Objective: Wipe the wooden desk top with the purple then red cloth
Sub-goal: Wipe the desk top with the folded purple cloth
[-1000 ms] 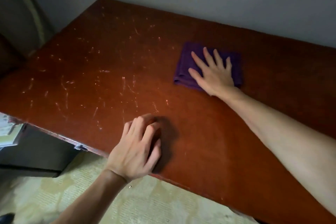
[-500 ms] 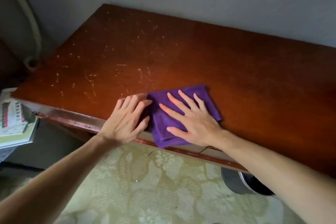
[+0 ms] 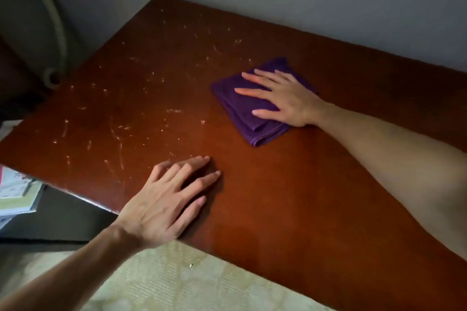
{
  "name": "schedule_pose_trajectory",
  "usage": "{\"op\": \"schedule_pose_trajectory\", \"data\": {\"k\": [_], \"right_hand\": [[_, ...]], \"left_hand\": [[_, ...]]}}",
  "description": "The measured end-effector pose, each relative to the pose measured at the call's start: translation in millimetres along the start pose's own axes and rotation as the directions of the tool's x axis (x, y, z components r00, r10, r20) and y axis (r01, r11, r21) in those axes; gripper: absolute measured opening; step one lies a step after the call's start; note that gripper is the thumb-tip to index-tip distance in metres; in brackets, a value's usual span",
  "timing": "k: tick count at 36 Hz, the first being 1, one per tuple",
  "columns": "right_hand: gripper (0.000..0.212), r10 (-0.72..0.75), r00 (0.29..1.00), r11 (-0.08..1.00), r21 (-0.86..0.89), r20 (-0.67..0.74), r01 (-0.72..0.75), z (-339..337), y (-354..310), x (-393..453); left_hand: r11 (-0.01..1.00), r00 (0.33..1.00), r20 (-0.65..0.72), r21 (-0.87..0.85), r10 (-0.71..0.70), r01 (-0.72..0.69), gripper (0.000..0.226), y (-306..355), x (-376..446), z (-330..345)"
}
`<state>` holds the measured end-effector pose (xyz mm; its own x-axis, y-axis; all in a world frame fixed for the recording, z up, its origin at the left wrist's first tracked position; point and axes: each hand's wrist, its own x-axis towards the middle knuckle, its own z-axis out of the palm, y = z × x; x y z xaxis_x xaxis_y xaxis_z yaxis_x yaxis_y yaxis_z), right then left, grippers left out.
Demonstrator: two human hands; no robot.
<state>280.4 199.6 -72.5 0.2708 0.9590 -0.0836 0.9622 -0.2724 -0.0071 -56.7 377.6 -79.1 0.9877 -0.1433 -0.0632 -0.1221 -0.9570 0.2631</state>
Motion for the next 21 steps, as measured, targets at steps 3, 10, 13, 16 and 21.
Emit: {"op": "schedule_pose_trajectory", "data": {"k": [3, 10, 13, 16, 21], "right_hand": [[0.070, 0.076, 0.997, 0.997, 0.029, -0.023, -0.076, -4, 38, 27], [0.073, 0.320, 0.945, 0.942, 0.127, -0.068, -0.310, -8, 101, 74], [0.067, 0.410, 0.908, 0.906, 0.153, -0.086, -0.395, -8, 114, 86], [0.063, 0.468, 0.880, 0.879, 0.148, -0.080, -0.454, -8, 113, 91], [0.066, 0.544, 0.836, 0.834, 0.161, -0.073, -0.528, -5, 93, 84]], "left_hand": [[1.000, 0.999, 0.033, 0.015, -0.011, 0.011, 0.053, -2, 1, 0], [1.000, 1.000, -0.009, 0.025, 0.015, -0.015, 0.059, -5, 5, 3], [1.000, 1.000, -0.025, 0.018, 0.016, -0.015, 0.061, -6, 8, 3], [0.999, 0.999, -0.035, 0.018, 0.033, -0.032, 0.060, -8, 10, 4], [0.999, 0.999, -0.029, -0.008, 0.033, -0.033, 0.056, -8, 8, 4]]}}
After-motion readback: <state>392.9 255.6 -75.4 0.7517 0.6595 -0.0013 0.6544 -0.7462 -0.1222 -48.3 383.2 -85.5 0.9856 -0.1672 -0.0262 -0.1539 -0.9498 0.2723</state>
